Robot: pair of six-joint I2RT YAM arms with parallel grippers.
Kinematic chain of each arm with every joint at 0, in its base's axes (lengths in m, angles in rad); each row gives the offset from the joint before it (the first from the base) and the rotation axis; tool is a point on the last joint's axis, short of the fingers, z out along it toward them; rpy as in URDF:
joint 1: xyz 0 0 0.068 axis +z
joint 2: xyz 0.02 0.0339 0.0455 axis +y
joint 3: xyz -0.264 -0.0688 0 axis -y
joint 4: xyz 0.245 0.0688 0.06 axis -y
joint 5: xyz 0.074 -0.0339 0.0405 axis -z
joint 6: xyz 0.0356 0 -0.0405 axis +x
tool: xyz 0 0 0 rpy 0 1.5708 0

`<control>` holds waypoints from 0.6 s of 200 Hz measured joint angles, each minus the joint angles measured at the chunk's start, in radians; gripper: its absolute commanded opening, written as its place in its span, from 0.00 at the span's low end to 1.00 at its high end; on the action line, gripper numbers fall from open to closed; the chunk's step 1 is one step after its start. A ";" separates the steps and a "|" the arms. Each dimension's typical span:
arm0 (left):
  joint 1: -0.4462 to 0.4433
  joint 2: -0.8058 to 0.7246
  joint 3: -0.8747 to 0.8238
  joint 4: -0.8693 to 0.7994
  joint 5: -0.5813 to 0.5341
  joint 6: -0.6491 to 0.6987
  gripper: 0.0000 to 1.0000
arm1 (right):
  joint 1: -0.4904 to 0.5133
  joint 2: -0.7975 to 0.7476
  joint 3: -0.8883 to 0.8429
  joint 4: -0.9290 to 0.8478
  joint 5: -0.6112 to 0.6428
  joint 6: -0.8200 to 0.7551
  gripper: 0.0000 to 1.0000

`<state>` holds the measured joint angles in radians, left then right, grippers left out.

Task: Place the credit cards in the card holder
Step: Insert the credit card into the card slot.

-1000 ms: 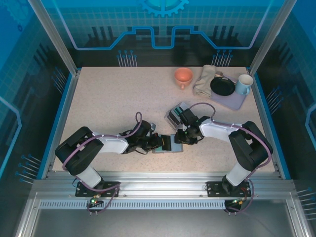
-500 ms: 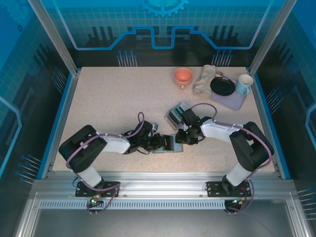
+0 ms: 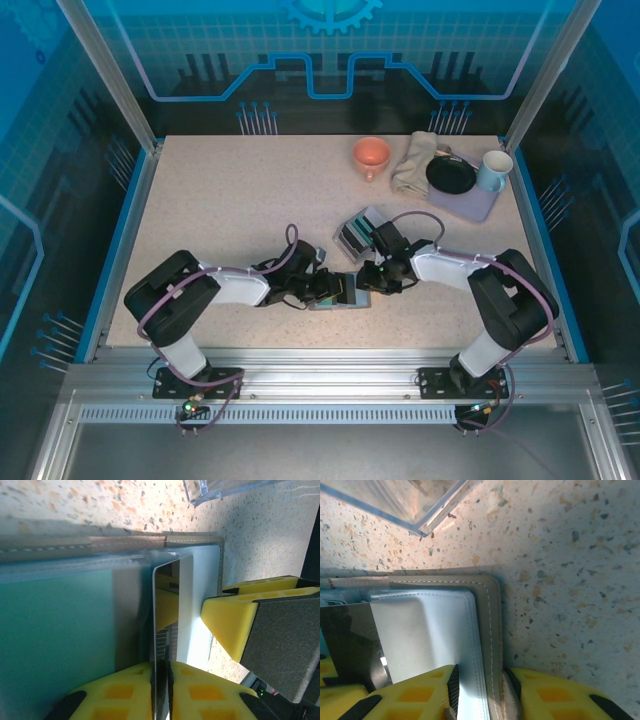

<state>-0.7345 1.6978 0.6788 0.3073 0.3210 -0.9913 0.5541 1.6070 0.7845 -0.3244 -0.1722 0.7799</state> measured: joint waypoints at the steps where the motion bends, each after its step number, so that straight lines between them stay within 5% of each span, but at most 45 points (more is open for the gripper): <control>1: -0.001 0.000 0.001 -0.002 0.000 0.000 0.20 | 0.000 -0.001 0.000 0.001 0.000 0.001 0.32; 81: -0.021 0.000 0.069 -0.143 -0.037 0.035 0.28 | -0.027 -0.022 -0.033 0.042 -0.042 0.028 0.32; 120: -0.023 -0.026 0.081 -0.233 -0.076 0.070 0.21 | -0.031 -0.022 -0.033 0.042 -0.049 0.027 0.32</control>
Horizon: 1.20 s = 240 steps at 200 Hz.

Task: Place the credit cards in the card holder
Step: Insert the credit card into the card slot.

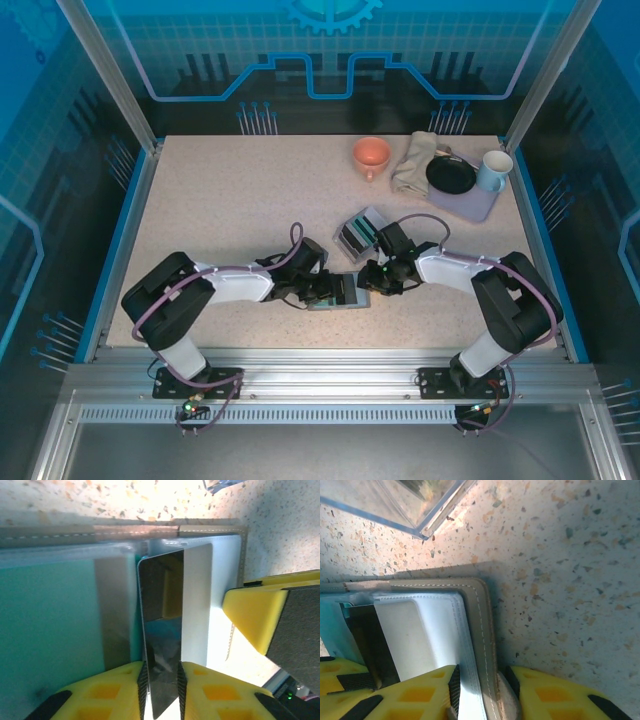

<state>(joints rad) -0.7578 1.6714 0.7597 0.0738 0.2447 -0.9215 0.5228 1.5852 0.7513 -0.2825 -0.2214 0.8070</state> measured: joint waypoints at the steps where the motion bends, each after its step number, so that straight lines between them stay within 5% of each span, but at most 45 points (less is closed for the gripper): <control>1: 0.000 0.000 0.001 -0.003 -0.001 0.002 0.20 | 0.000 0.000 0.000 0.000 0.000 0.000 0.32; 68: 0.000 0.012 0.026 -0.040 -0.012 0.015 0.07 | -0.002 0.009 0.000 0.010 -0.019 -0.003 0.28; 240: -0.001 0.001 0.079 -0.126 -0.017 0.050 0.22 | -0.002 0.018 0.000 0.022 -0.034 -0.003 0.29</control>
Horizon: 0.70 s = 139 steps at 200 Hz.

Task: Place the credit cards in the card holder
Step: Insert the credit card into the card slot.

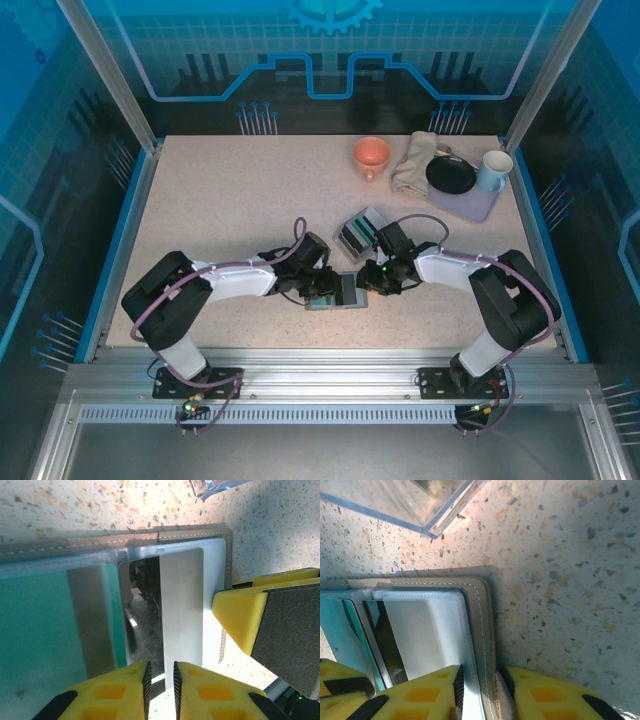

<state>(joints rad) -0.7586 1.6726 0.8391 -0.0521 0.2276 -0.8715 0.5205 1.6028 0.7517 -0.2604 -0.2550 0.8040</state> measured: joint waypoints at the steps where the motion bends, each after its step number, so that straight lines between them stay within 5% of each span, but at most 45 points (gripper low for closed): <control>1: 0.000 0.000 0.000 -0.001 0.000 0.000 0.22 | 0.000 0.000 0.000 0.000 0.000 0.000 0.29; 139: -0.037 0.126 0.122 -0.059 -0.015 0.000 0.21 | 0.001 0.000 0.000 0.000 0.001 0.000 0.28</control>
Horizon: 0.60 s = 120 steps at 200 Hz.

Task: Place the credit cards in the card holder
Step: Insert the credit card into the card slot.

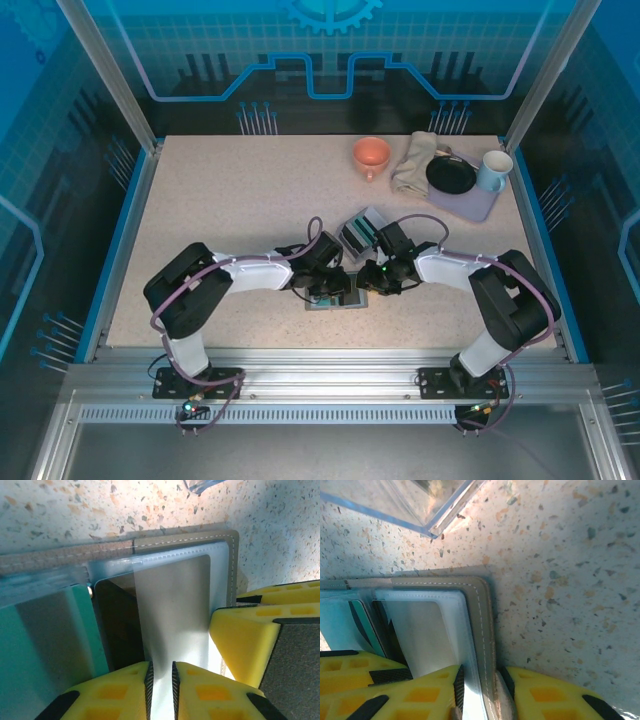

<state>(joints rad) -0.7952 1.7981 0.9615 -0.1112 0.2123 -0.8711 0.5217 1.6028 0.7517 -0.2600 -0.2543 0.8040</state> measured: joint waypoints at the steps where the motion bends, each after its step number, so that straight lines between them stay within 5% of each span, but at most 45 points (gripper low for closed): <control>1: 0.000 0.000 0.000 0.000 0.000 0.000 0.21 | 0.000 0.000 0.000 0.000 0.000 0.000 0.28; 67: -0.003 -0.143 -0.064 -0.066 -0.095 0.015 0.32 | 0.002 0.000 0.007 -0.011 0.007 -0.004 0.28; 120: -0.003 -0.160 -0.077 -0.068 -0.104 0.018 0.24 | 0.004 0.000 0.007 -0.011 0.007 -0.003 0.28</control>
<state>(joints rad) -0.7979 1.6382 0.8841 -0.1787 0.1085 -0.8536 0.5255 1.6028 0.7589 -0.2707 -0.2474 0.8005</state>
